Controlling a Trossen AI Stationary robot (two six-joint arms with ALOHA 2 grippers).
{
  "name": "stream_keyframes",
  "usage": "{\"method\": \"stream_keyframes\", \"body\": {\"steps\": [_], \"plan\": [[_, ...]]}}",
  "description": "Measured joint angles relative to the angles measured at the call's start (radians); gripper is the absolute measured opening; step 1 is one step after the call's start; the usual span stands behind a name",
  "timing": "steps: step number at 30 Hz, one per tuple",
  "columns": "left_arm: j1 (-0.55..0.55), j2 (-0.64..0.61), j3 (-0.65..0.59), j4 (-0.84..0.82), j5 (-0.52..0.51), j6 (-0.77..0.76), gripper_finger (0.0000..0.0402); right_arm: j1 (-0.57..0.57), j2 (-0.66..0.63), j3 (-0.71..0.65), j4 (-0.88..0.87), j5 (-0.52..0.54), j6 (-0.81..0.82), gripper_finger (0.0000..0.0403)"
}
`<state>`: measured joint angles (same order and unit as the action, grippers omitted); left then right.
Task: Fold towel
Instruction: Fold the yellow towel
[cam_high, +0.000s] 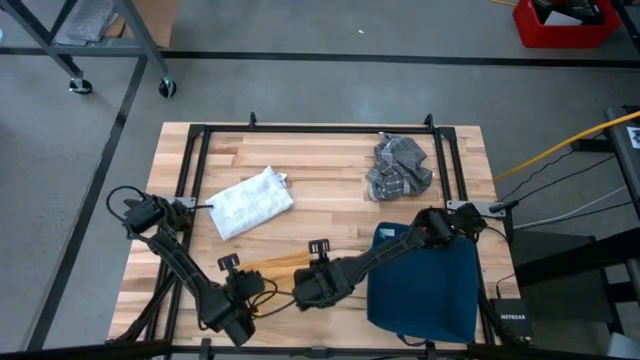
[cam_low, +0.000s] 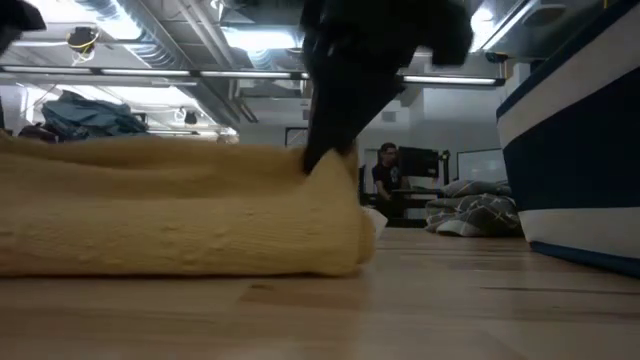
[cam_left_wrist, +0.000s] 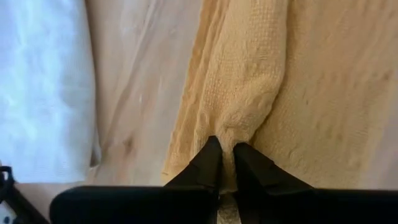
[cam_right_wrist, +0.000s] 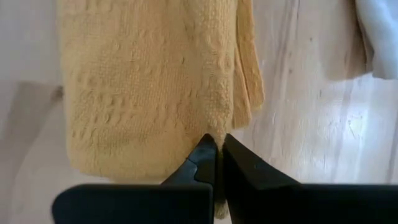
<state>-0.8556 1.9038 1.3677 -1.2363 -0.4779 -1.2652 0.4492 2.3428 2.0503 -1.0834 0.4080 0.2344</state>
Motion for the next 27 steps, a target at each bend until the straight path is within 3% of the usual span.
{"method": "stream_keyframes", "body": {"steps": [4,8,16,22,27], "plan": [[0.015,0.0,-0.031,0.003,0.031,0.025,0.0037,-0.031,0.0,-0.025,0.044,-0.074,-0.004,0.0017],[0.02,0.0,-0.042,-0.011,0.043,0.034,0.0079,-0.058,0.0,-0.025,0.043,-0.14,-0.005,0.0029],[0.029,0.0,-0.043,-0.094,0.054,-0.055,0.016,-0.093,0.0,-0.025,0.031,-0.157,0.028,0.0133],[0.034,0.0,-0.044,-0.299,0.051,-0.229,0.0166,-0.111,0.0,-0.025,0.022,-0.147,0.031,0.0208],[0.034,-0.005,-0.044,-0.324,0.042,-0.242,0.0148,-0.122,0.0,-0.014,-0.015,-0.104,0.063,0.0224]]}}
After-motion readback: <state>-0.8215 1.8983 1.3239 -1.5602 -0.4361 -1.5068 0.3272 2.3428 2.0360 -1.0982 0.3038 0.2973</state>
